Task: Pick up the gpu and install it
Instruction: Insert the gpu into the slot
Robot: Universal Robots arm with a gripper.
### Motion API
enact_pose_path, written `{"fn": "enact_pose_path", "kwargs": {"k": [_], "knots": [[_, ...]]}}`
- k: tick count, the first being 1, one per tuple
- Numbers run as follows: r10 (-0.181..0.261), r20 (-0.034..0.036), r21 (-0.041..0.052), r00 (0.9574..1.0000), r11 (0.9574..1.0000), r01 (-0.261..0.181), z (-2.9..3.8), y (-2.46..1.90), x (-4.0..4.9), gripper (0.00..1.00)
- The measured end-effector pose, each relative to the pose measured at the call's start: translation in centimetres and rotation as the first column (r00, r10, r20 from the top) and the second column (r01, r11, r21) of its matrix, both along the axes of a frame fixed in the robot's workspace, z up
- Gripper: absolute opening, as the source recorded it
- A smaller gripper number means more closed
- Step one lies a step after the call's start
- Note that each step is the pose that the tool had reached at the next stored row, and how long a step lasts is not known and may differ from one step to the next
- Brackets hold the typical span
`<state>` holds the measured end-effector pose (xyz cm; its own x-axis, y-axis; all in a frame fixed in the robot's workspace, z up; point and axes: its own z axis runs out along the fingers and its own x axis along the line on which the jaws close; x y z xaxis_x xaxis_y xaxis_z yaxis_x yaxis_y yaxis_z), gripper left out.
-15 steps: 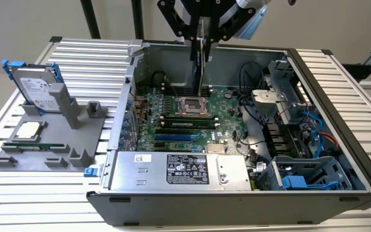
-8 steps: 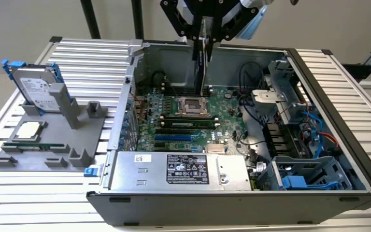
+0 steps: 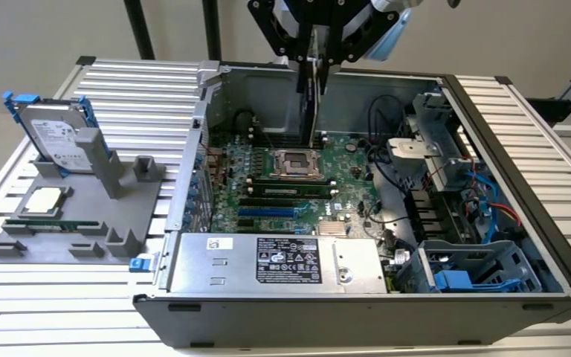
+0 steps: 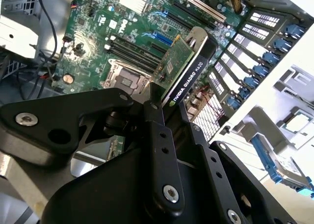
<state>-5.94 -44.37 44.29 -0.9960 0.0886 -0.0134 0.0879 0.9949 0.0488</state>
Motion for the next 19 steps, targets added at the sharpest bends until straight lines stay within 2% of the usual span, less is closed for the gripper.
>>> {"fn": "enact_pose_path", "kwargs": {"k": [19], "knots": [[0.008, 0.0000, 0.0000, 1.0000, 1.0000, -0.008, 0.02, 0.00, 0.07, 0.00]]}}
